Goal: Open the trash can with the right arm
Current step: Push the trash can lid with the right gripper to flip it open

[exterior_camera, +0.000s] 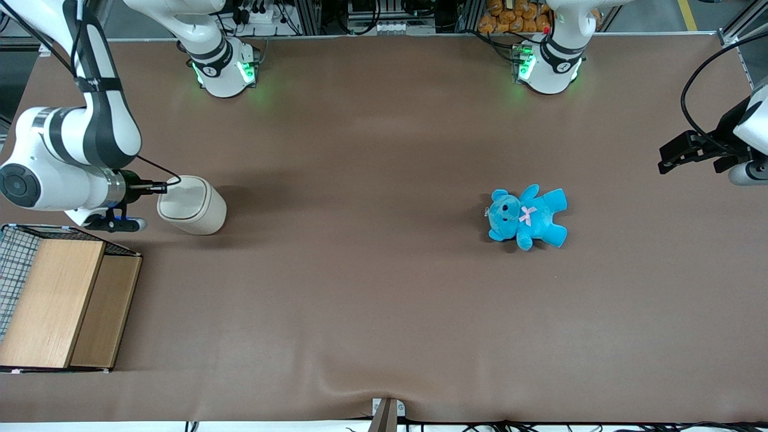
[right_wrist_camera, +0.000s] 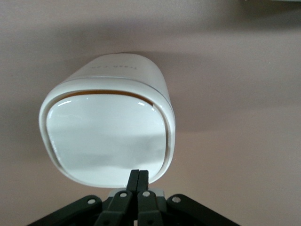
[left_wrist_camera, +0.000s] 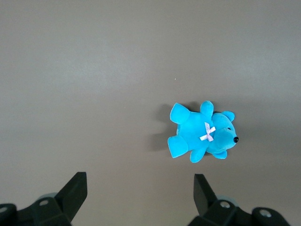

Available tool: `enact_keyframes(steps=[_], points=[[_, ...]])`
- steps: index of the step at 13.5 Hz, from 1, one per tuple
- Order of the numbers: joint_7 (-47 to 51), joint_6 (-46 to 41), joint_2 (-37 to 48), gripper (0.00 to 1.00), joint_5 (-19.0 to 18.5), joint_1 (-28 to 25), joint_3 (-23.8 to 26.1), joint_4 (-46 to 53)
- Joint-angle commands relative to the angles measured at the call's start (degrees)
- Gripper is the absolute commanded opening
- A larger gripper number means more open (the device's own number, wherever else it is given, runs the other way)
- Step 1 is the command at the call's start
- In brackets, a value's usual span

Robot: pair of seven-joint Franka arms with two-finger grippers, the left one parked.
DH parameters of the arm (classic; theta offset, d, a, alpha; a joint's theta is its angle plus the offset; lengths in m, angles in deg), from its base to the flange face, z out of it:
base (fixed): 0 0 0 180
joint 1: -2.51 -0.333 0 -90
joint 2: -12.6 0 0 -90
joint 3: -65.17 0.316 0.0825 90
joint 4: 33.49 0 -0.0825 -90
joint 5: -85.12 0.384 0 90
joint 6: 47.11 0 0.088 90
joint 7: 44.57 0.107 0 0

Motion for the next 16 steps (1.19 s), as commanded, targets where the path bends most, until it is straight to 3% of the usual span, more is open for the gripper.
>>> enact_keyframes(steps=[1,11,16], points=[[0.17,1.34,-1.3,0.0,-0.96,0.83,0.06,-0.59],[0.08,2.76,-4.38,0.0,-0.96,1.54,0.06,-0.41],[0.17,-4.0,0.27,0.0,-0.96,0.92,0.14,5.19]])
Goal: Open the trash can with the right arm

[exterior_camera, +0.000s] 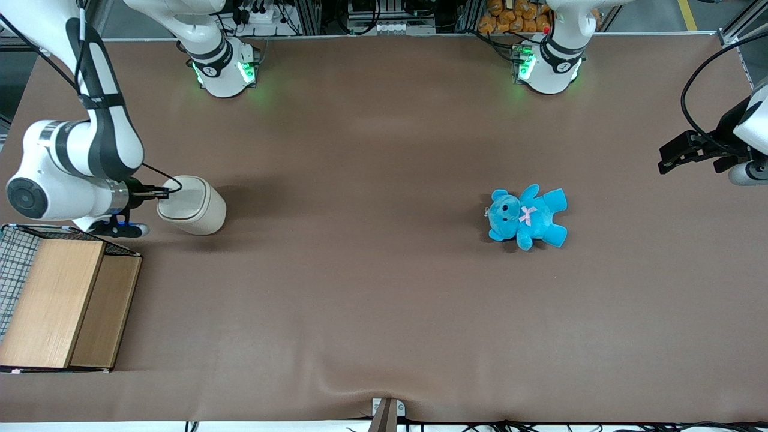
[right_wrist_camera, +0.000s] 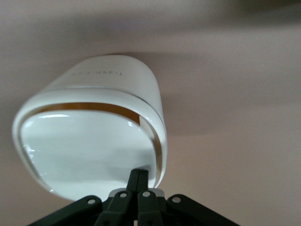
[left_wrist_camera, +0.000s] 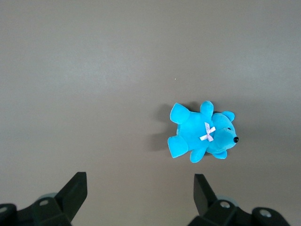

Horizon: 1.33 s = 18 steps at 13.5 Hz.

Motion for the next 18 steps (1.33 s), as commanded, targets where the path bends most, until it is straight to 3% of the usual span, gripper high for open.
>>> enact_keyframes(steps=[1,8,17,18], points=[[0.17,-4.26,2.34,0.0,-0.93,0.31,0.61,5.71],[-0.62,-20.33,2.77,0.0,-0.84,-1.72,0.78,29.54],[0.17,-30.55,16.47,0.0,0.21,-1.54,0.78,30.62],[0.17,-30.12,17.88,0.06,0.12,-1.54,0.52,30.18]])
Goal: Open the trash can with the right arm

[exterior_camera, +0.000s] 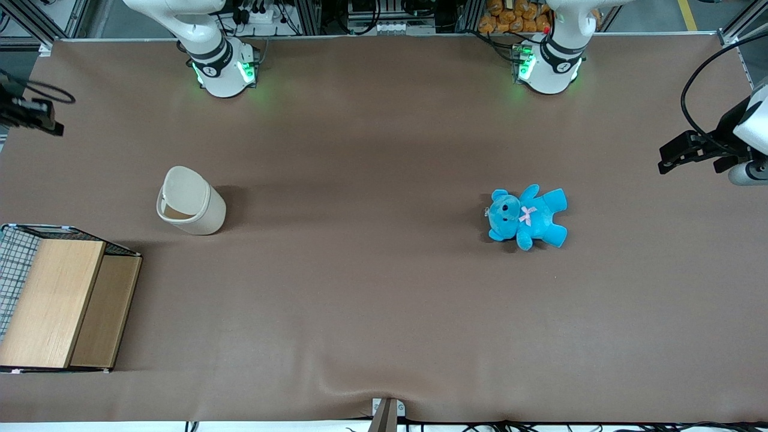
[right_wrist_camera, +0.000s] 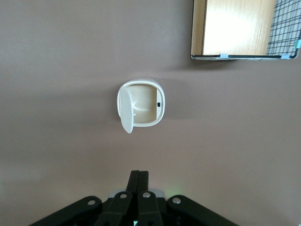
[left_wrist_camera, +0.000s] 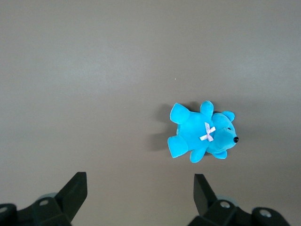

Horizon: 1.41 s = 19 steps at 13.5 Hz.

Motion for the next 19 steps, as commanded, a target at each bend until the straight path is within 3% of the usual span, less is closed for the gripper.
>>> enact_keyframes(steps=[1,2,7,19], points=[[0.26,0.34,3.61,0.51,0.37,0.17,0.09,-1.37],[0.35,0.78,3.7,1.0,0.46,0.17,0.09,-1.2],[5.96,0.7,3.26,1.0,0.12,0.09,0.26,-0.67],[5.8,0.96,3.26,1.0,-0.06,0.0,0.26,0.12]])
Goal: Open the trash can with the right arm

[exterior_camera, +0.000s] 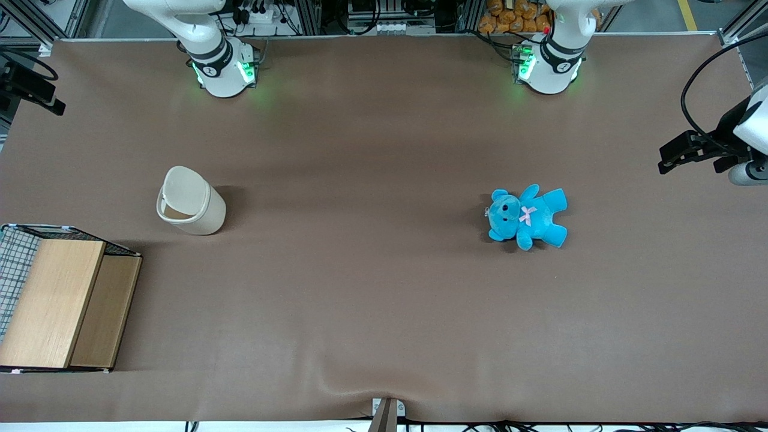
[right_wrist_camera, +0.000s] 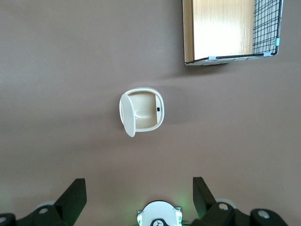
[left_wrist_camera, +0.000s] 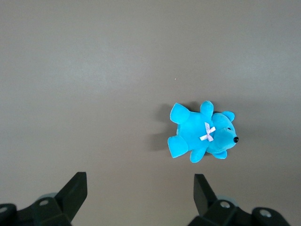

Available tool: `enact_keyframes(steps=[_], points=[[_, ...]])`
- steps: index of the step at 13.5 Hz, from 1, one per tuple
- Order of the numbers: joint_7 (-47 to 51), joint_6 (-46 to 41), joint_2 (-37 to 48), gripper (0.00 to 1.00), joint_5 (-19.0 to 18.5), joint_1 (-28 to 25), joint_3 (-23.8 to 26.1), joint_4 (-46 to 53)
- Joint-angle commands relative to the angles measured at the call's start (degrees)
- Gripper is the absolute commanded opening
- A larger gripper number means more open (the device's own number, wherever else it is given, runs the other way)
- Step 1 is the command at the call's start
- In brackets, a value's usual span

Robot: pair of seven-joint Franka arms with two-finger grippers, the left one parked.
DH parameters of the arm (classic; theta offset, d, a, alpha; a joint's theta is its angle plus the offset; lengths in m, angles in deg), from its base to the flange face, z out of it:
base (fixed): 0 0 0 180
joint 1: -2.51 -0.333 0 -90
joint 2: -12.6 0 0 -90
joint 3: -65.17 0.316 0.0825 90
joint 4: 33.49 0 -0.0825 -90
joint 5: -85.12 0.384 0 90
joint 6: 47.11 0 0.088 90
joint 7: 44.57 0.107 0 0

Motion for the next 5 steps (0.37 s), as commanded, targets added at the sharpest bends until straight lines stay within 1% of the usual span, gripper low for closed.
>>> enact_keyframes(steps=[1,5], points=[[1.07,0.05,0.35,1.0,-0.1,0.09,0.23,0.28],[0.98,-0.03,0.35,1.0,0.08,0.09,0.06,0.19]])
